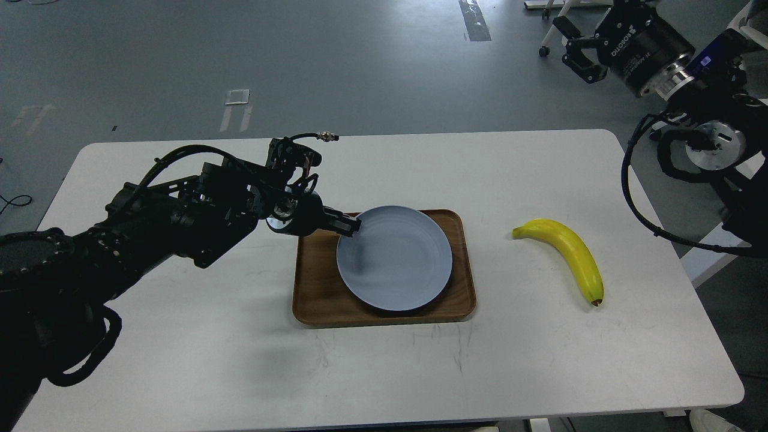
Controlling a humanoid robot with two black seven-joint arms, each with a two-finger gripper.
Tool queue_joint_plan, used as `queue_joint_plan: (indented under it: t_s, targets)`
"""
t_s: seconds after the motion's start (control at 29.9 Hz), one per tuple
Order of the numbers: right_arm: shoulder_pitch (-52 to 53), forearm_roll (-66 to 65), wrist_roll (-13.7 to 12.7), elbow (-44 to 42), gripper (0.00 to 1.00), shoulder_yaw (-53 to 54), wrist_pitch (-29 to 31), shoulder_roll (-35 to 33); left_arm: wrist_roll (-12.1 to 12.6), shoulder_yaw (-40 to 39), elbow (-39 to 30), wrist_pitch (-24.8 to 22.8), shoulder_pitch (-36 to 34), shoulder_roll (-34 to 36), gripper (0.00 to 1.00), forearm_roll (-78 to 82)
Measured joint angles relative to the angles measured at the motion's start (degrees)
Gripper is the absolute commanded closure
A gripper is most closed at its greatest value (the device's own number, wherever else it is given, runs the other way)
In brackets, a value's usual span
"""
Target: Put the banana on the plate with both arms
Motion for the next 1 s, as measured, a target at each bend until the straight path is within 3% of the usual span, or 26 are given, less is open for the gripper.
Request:
queue_joint_plan:
  t_s: [0.13, 0.17, 0.23, 0.27, 0.3, 0.47, 0.57, 0.84, 1.0]
  targets:
    - [-0.19, 0.0, 0.0, 0.0, 0.0, 0.0, -0.02, -0.01, 0.0, 0.1, 0.01, 0.0, 0.47, 0.03, 0.97, -0.1]
    - [-0.22, 0.0, 0.0, 0.0, 0.0, 0.0, -0.02, -0.01, 0.0, 0.11, 0.01, 0.0, 0.61, 0.03, 0.82, -0.11]
    - [-0.36, 0.0, 0.0, 0.0, 0.0, 0.0, -0.02, -0.01, 0.0, 0.12, 0.01, 0.0, 0.75, 0.04, 0.72, -0.11]
    - [-0.44, 0.0, 0.0, 0.0, 0.0, 0.0, -0.02, -0.01, 0.0, 0.12, 0.0, 0.0, 0.8, 0.04, 0.61, -0.11]
    - [-0.49, 0.0, 0.0, 0.0, 0.0, 0.0, -0.02, -0.01, 0.0, 0.12, 0.0, 0.0, 0.82, 0.04, 0.61, -0.11]
    - [-0.73, 0.0, 0.0, 0.0, 0.0, 0.06, -0.02, 0.0, 0.0, 0.01, -0.07, 0.0, 0.83, 0.27, 0.11, -0.48]
    - [-0.77, 0.0, 0.0, 0.0, 0.0, 0.08, -0.01, 0.0, 0.0, -0.13, -0.19, 0.0, 0.22, 0.45, 0.05, -2.34]
    - [-0.78, 0.01, 0.0, 0.35, 0.0, 0.11, -0.01, -1.77, 0.0, -0.38, -0.41, 0.0, -5.12, 2.7, 0.03, -11.48]
    - [-0.8, 0.1, 0.0, 1.44, 0.0, 0.11, -0.01, -5.02, 0.0, -0.63, -0.51, 0.01, -9.96, 7.04, 0.03, -29.28]
